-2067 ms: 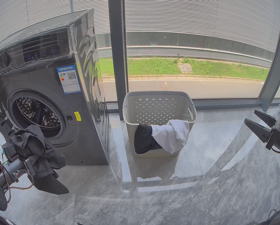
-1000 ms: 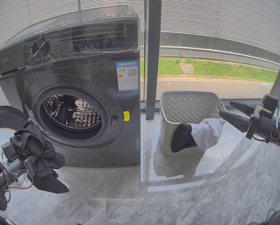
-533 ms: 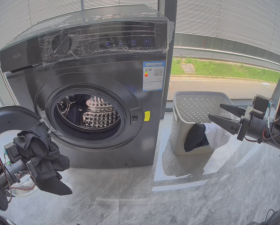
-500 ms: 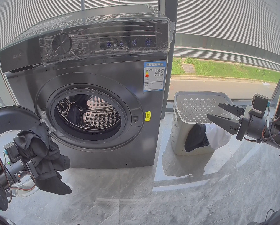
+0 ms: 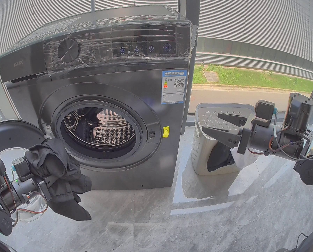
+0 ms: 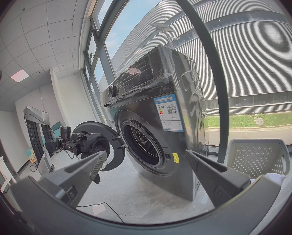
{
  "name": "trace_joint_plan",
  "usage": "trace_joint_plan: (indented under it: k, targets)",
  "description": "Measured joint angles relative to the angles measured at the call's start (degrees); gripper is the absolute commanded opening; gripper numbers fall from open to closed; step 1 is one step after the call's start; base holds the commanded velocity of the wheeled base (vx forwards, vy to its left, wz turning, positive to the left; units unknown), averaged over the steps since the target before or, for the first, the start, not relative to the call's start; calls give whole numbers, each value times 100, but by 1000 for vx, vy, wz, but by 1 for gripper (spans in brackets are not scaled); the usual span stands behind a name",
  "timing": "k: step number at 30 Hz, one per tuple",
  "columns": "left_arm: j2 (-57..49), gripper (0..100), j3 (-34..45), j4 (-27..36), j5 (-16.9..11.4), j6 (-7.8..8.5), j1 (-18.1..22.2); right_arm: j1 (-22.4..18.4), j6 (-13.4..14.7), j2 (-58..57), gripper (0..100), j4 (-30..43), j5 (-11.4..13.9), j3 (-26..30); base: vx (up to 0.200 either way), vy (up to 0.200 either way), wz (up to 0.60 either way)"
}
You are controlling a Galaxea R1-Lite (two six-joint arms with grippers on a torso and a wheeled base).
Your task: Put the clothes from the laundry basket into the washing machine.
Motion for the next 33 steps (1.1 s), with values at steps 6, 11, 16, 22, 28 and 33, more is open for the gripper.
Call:
trace_joint_plan:
  k: [6, 11, 16, 22, 28, 33]
  targets:
    - [130, 0, -161, 0, 22, 0, -104, 130, 4, 254, 100, 0, -67, -160, 0, 0, 0]
    - [124, 0, -158, 0, 52, 17, -110, 139, 4, 317, 100, 0, -67, -173, 0, 0, 0]
    - [17, 0, -67, 22, 79, -5, -104, 135, 1, 336, 100, 0, -67, -173, 0, 80, 0]
    - [-57, 0, 27, 16, 232, -17, -79, 128, 0, 334, 100, 0, -67, -168, 0, 200, 0]
    - [-27, 0, 16, 7, 229, 6, -77, 117, 0, 329, 100, 0, -67, -168, 0, 133, 0]
    - [56, 0, 10, -9, 221, 22, -82, 102, 1, 325, 100, 0, -68, -168, 0, 0, 0]
